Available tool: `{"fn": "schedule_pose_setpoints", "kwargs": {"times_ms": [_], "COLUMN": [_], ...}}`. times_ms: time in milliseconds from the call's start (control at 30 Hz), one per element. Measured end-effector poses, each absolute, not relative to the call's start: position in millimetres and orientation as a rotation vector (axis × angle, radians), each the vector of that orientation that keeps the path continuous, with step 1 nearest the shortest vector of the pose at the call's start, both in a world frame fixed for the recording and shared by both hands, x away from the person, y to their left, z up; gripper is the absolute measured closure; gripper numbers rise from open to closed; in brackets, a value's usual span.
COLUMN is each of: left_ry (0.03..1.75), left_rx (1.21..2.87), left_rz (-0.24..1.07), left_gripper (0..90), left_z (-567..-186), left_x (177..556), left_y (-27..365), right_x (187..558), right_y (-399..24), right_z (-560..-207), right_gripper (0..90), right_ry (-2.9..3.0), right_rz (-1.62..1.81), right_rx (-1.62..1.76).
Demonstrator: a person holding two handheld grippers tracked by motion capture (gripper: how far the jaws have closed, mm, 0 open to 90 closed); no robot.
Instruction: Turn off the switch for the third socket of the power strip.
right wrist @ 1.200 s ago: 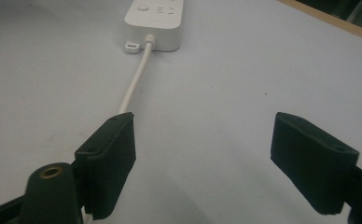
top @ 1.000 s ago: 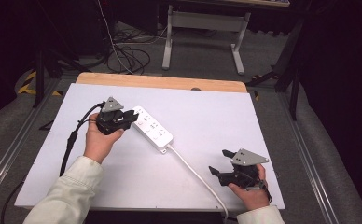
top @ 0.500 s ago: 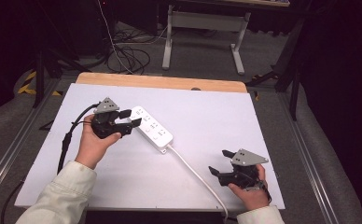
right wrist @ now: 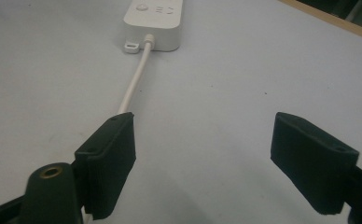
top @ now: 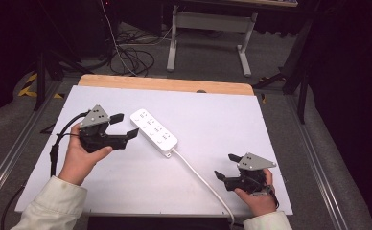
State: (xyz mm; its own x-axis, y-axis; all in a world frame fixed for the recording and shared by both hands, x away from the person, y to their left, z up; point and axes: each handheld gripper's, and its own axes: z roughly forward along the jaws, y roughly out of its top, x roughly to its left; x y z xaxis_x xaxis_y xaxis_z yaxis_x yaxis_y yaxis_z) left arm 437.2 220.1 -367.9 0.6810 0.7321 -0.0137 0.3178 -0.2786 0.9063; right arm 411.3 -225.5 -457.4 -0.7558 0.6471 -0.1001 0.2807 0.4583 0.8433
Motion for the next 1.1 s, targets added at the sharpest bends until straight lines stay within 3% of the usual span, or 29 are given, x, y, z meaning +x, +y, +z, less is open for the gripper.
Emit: {"fn": "schedule_pose_setpoints", "kwargs": {"times_ms": [267,1100], "left_ry": [0.834,0.855], "left_rx": [1.844,1.819], "left_rz": [0.519,0.475], "left_gripper": [16.3,12.1], "left_z": [-375.3,-421.7], "left_x": [417.5,382.5], "left_y": [237.3,294.8], "right_x": [410.8,410.5], "right_y": [-225.2,-224.7], "right_z": [-457.2,-457.0], "right_gripper": [22.5,22.5], "right_ry": [2.303,2.307], "right_rz": [1.229,1.231], "right_rx": [0.781,0.769]}}
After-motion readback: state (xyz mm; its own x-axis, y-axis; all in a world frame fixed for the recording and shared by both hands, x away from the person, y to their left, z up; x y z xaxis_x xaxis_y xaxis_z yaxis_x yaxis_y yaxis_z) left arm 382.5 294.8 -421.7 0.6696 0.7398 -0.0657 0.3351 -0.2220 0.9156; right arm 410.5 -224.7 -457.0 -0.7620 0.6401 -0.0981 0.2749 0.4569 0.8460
